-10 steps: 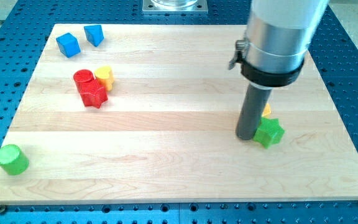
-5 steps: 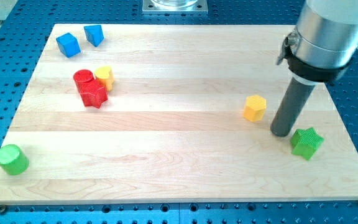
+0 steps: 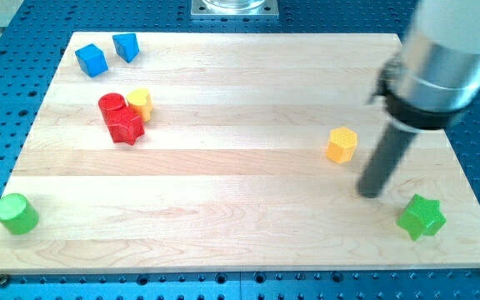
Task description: Place the green blocks at the bottom right corner of the board
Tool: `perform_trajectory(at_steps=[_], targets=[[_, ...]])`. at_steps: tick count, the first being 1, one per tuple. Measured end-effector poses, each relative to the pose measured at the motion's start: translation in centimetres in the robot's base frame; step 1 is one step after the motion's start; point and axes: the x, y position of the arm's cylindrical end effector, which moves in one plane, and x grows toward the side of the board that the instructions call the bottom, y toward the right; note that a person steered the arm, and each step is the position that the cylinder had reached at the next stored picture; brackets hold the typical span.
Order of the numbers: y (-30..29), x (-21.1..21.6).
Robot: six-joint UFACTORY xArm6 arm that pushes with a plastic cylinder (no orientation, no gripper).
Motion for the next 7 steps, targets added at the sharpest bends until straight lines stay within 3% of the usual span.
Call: perform_trajectory(at_steps=[2,3,4,5,6,7], targets=[[-30.7,-0.1],[-40.8,-0.1],[-43.9,1.6],[-42.4,3.2],[-31.9,3.7],[-32.4,3.9]])
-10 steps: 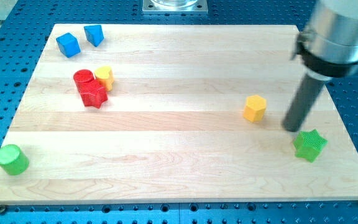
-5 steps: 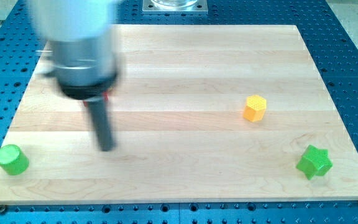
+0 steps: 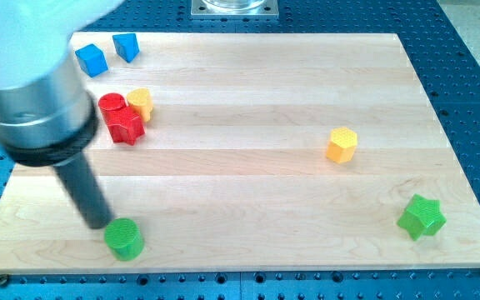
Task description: Place the green blocks at the bottom right corner of the board
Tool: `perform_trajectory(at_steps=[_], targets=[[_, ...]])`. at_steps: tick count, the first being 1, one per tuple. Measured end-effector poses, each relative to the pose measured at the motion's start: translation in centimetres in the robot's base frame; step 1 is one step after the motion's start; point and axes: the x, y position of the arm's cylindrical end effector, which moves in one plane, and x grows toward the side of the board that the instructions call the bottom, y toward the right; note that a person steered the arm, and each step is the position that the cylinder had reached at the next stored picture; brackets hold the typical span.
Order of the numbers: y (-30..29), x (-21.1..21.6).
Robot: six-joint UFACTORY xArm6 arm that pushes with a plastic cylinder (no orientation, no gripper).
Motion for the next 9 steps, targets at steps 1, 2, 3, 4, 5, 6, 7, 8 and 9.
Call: perform_trajectory(at_steps=[1,2,3,4,5,6,7,8,9], targets=[[-2.5,3.6],[4.4,4.4],[17.2,3.8],[15.7,3.9],[15.2,1.6],[22.6,0.4],[27.6,0.4],[27.2,-2.7],[29.7,-2.7]])
